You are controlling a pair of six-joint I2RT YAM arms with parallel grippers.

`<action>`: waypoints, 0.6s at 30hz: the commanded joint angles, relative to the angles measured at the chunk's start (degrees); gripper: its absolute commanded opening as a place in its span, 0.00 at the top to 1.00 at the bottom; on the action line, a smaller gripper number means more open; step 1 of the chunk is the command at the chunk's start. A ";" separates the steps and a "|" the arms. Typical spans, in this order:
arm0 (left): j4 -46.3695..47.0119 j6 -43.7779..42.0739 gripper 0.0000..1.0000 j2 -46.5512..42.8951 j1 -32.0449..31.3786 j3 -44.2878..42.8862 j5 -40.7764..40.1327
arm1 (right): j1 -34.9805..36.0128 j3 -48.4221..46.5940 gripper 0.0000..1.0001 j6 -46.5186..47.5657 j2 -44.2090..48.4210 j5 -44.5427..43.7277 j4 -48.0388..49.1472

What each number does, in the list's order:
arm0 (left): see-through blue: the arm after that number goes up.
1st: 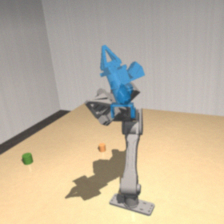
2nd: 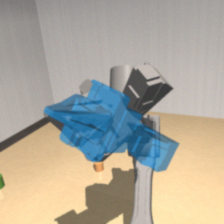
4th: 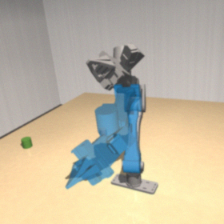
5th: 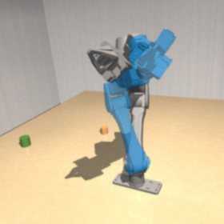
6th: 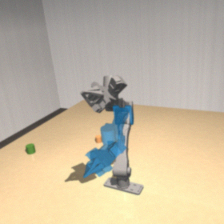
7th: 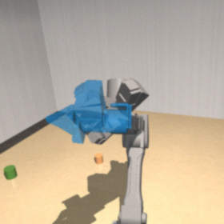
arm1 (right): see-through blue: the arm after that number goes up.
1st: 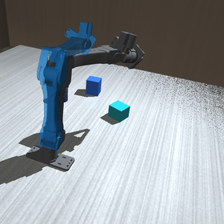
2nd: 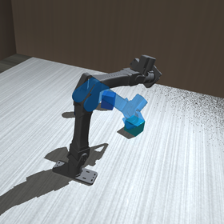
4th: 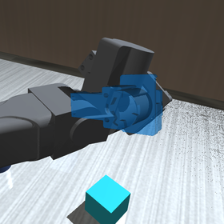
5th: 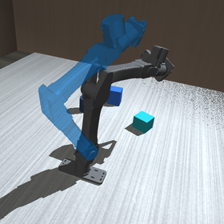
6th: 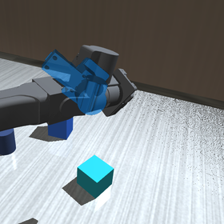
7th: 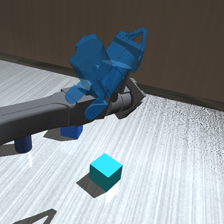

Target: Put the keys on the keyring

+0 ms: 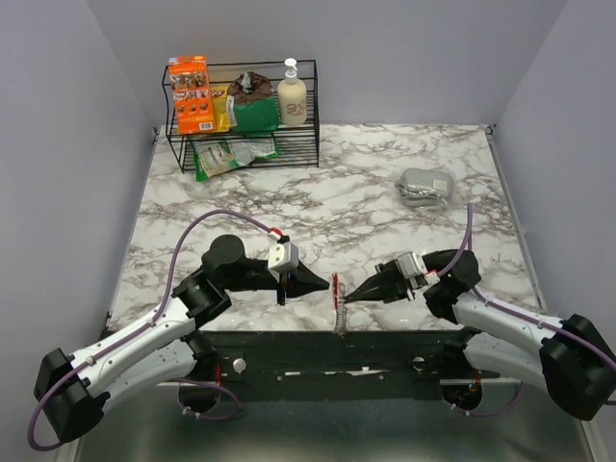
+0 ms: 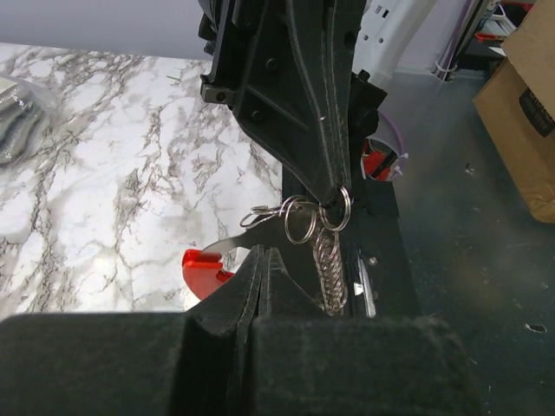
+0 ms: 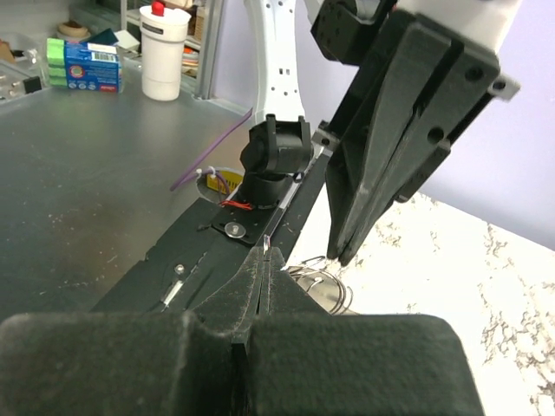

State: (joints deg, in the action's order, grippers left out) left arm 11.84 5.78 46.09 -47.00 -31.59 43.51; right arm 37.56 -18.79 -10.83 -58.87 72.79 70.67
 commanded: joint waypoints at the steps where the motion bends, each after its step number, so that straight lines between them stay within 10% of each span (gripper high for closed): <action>1: -0.59 -0.68 1.00 -0.82 -0.37 -1.63 -1.32 | 0.32 0.68 0.99 -0.42 -0.98 -0.11 3.94; 11: -1.90 -1.39 0.98 -0.73 -0.37 -1.54 -7.63 | 0.32 1.03 0.99 2.11 -5.20 -9.06 -3.77; 18: -3.31 -2.00 0.71 -3.63 -0.37 -1.10 -16.15 | 0.32 -5.55 0.99 13.38 -10.20 -16.01 -24.69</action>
State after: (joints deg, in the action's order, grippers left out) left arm 9.78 4.73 44.95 -47.03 -31.83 35.22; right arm 37.56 -20.49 -5.32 -66.32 64.03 57.54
